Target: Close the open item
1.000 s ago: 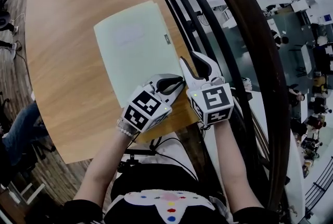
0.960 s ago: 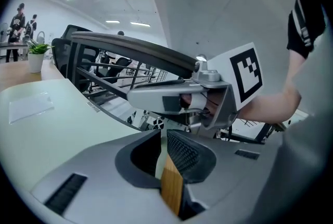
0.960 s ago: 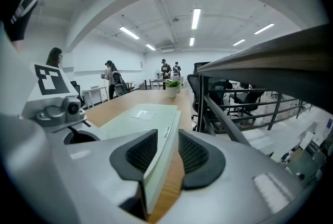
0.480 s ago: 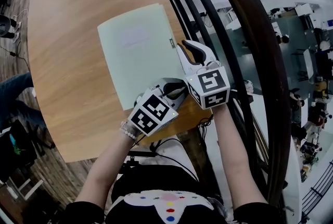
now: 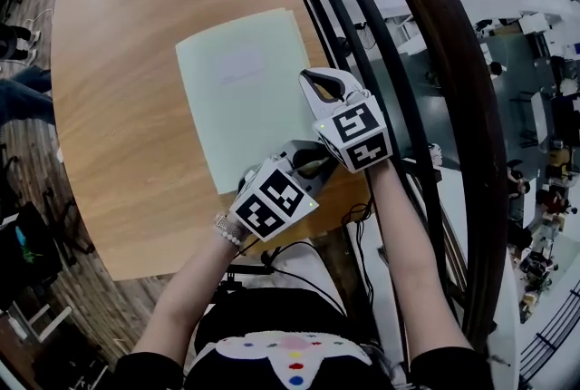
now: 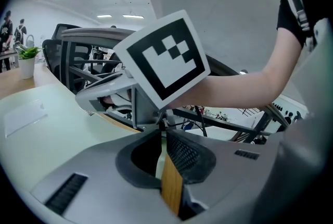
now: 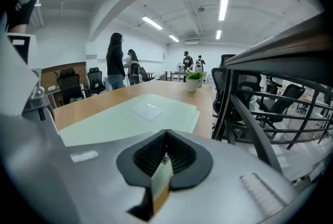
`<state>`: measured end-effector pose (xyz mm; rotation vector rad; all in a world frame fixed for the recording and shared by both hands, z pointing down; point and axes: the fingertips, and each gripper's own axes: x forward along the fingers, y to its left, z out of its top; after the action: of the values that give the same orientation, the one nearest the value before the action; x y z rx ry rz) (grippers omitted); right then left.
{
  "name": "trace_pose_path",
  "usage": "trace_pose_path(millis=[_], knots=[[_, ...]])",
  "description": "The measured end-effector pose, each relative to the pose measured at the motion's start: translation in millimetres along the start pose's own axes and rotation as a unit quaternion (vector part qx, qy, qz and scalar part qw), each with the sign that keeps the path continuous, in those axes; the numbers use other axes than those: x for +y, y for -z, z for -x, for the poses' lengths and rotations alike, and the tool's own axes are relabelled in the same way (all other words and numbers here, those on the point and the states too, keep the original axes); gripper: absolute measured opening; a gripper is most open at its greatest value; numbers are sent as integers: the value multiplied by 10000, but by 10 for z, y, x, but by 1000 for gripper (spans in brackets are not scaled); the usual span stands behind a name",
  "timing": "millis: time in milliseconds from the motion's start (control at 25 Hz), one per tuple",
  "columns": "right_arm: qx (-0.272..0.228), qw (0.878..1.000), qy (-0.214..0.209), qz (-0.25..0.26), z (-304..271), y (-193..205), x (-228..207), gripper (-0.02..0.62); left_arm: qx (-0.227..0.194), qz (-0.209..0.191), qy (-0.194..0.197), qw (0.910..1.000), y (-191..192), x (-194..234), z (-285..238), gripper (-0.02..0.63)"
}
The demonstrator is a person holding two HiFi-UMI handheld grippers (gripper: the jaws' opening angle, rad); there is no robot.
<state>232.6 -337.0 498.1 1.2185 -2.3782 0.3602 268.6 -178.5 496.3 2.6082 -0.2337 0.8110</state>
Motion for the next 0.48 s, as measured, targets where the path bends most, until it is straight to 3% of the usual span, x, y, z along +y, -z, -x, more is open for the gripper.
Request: trace_pose_path(millis=[200, 480], knots=[[399, 9990, -169, 86, -136, 202, 34, 8, -14, 12, -22, 10000, 22, 24, -20, 37], [314, 9985, -351, -294, -164, 248, -6, 8, -136, -145, -220, 9996, -20, 9, -36, 37]])
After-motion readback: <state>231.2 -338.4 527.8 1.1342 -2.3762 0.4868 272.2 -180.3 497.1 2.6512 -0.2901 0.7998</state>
